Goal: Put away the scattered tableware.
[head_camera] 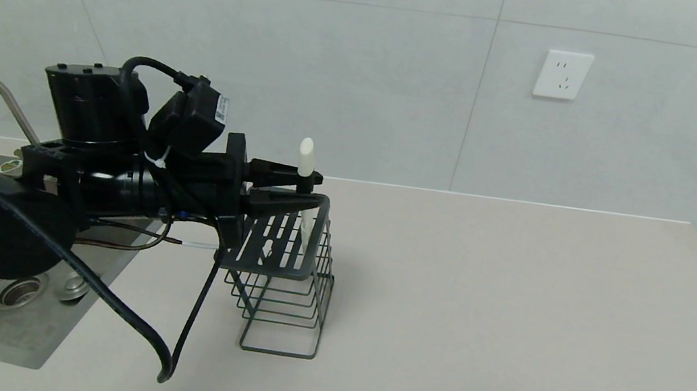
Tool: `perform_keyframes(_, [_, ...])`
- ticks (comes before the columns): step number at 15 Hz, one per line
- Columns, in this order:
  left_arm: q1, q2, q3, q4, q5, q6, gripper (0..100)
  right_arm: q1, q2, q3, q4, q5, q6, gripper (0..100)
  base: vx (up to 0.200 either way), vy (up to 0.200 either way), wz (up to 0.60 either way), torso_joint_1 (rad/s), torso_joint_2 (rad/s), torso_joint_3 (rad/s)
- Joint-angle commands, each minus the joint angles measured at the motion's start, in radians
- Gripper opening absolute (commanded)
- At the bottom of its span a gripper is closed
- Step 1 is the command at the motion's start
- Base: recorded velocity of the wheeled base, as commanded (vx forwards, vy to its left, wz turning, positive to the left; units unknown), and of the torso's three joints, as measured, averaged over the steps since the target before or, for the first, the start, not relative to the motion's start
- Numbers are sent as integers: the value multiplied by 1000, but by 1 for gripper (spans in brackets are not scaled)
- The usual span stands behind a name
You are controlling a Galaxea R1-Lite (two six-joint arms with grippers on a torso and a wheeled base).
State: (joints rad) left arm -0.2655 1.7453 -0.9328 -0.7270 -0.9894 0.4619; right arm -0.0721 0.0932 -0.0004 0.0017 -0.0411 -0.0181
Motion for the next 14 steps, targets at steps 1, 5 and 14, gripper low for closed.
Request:
perform_keyframes(1, [0,3,6,0,0,0,0,0,0,0,0,0,0,0,0,0,0,0,0,0])
perform_keyframes(5, [0,11,19,0,3,1,0,0,0,0,0,0,0,0,0,0,0,0,0,0])
perform_keyframes(14, [0,33,34,0,8,50,0,0,0,0,0,0,0,0,0,0,0,0,0,0])
